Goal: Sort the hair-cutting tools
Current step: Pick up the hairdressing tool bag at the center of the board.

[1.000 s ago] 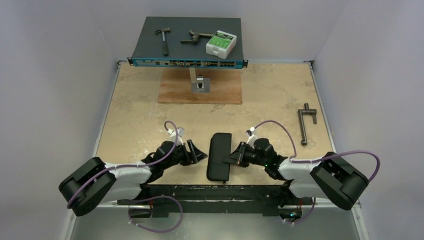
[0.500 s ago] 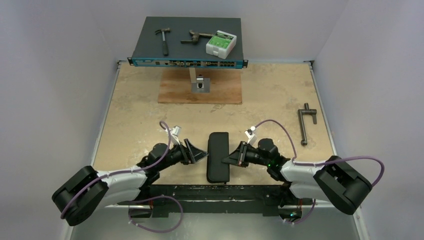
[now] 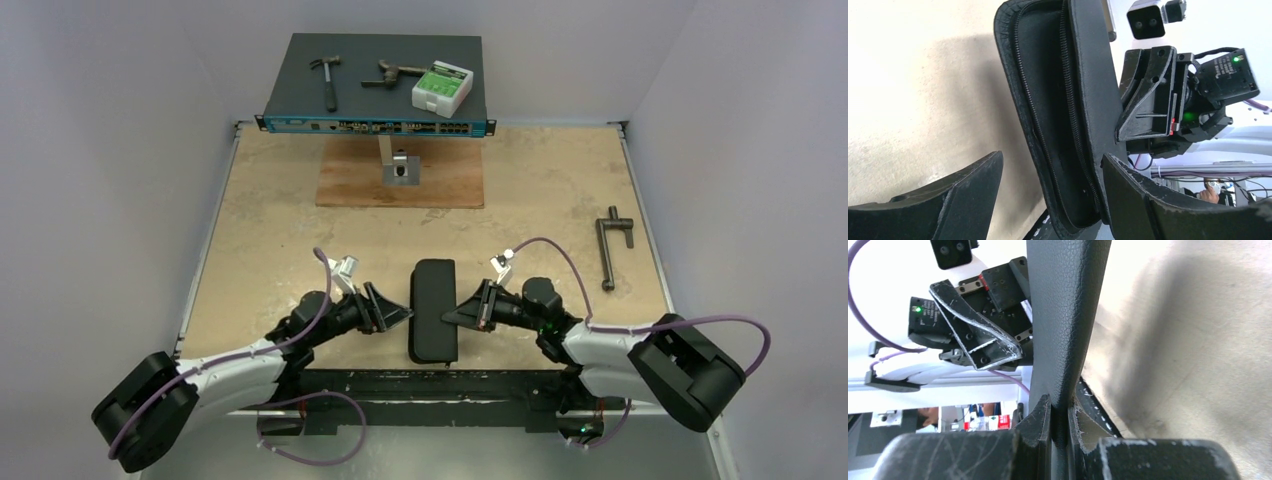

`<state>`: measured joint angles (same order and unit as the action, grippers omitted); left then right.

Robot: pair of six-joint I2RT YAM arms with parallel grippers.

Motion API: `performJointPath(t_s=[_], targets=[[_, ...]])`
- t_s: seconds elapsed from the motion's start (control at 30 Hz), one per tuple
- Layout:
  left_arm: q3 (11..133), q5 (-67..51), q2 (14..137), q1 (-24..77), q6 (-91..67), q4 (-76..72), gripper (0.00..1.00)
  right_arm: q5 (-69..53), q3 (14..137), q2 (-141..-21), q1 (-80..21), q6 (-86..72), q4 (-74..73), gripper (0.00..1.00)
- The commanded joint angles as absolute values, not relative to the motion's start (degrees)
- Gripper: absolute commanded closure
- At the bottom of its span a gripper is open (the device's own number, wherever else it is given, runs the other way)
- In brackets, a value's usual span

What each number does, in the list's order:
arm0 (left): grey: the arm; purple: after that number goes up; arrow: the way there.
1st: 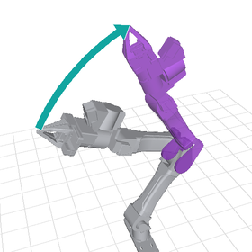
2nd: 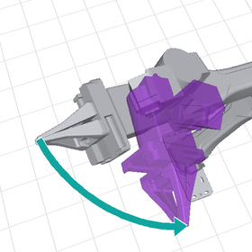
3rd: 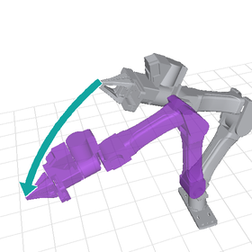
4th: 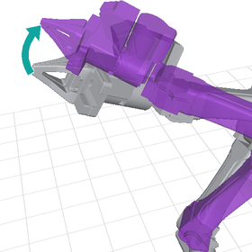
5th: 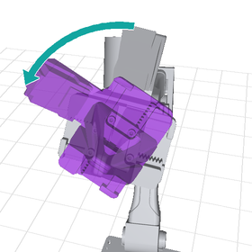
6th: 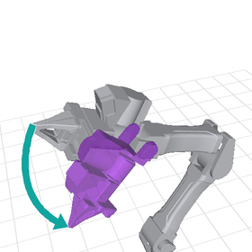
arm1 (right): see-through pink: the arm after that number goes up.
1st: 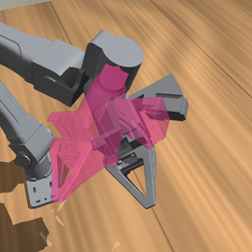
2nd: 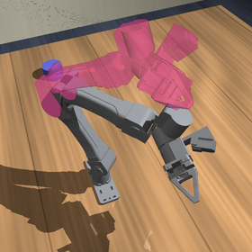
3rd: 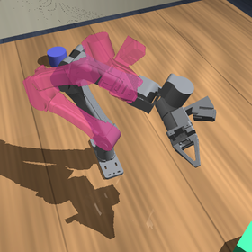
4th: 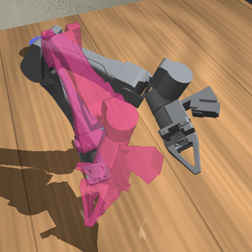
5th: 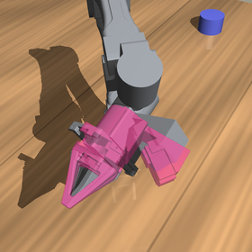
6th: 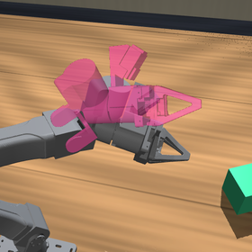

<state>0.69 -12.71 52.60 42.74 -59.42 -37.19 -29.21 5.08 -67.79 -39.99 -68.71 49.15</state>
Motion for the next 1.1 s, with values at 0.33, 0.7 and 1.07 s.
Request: performJointPath(t_s=[0.33, 0.7, 1.07], targets=[[2.7, -20.1, 46.0, 42.3, -59.7, -42.2, 0.24, -33.6, 8.4, -63.8, -39.6, -70.5, 55.5, 1.00], [2.9, -21.7, 52.1, 42.2, -61.5, -47.8, 0.24, -34.7, 11.0, -59.7, -39.6, -71.0, 53.2, 1.00], [5.3, -20.6, 40.3, 42.2, -59.0, -34.0, 0.24, -35.0, 14.0, -55.3, -39.6, -69.1, 46.9, 1.00]])
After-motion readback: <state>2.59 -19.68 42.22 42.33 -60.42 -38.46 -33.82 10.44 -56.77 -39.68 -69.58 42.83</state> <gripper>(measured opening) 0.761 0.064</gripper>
